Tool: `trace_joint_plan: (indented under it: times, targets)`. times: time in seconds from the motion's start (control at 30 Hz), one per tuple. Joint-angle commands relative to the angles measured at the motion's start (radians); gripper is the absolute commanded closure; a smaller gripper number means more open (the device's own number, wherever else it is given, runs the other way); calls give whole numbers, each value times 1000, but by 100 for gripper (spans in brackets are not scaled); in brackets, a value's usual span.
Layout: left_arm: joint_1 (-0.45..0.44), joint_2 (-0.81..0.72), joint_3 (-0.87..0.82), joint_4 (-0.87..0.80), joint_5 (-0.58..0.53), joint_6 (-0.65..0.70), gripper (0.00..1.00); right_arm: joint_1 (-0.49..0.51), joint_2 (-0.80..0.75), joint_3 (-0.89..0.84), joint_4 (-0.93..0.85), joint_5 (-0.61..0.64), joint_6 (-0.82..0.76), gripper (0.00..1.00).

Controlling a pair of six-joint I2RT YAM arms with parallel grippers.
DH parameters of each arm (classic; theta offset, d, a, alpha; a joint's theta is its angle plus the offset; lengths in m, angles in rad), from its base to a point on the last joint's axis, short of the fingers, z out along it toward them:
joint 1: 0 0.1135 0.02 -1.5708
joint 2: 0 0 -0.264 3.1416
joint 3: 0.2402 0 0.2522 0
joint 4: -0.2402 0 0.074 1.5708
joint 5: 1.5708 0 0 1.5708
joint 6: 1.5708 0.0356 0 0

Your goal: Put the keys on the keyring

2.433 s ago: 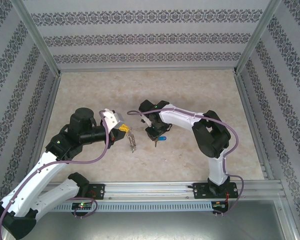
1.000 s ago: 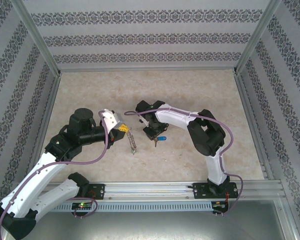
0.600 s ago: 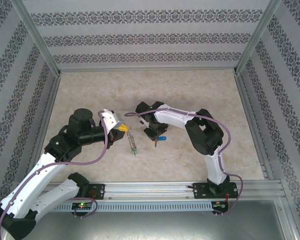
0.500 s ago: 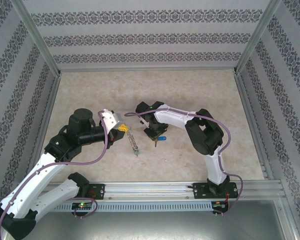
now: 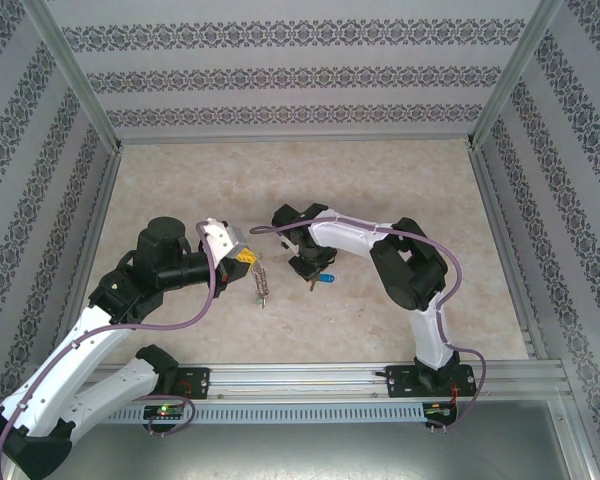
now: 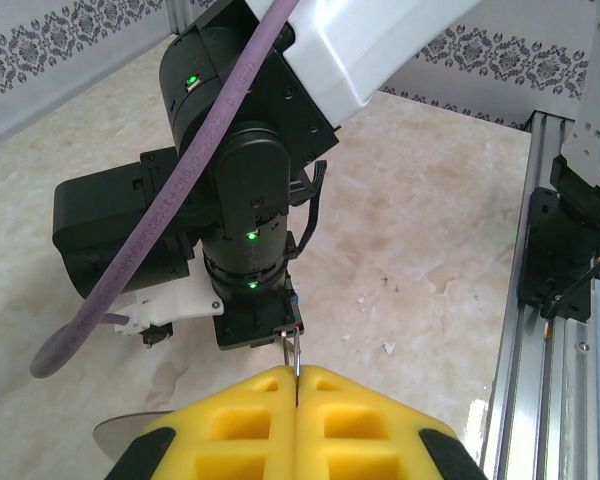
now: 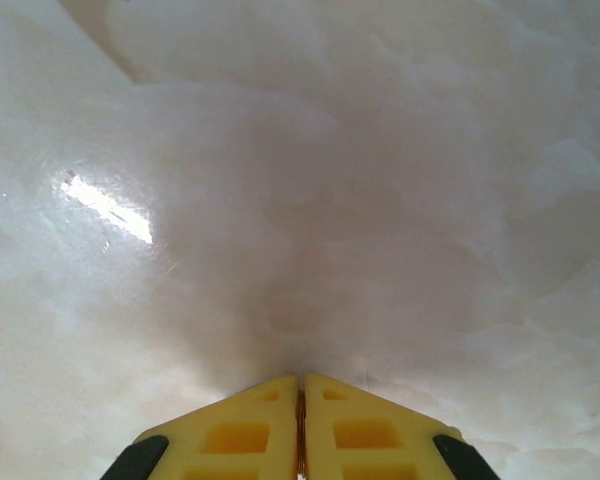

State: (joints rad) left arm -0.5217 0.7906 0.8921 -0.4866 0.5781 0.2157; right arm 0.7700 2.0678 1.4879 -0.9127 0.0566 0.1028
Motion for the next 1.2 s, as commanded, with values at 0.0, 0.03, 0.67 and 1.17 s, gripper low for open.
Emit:
trace_joint_plan:
  times: [0.0,0.03,0.67,1.17]
  targets:
    - [11,-11,9,-3,11,10,100,-2,-40,-19,-18,25,5,90]
    - [10,-10,9,-2,11,8,100,-2,-50,-20,-17,27,4,89]
    - [10,35,45,27,124,28,100,51,-543,-289,349,-31,-86,100]
    - [10,63,69,139,248,14,100,101,-1121,-616,792,-190,-180,100]
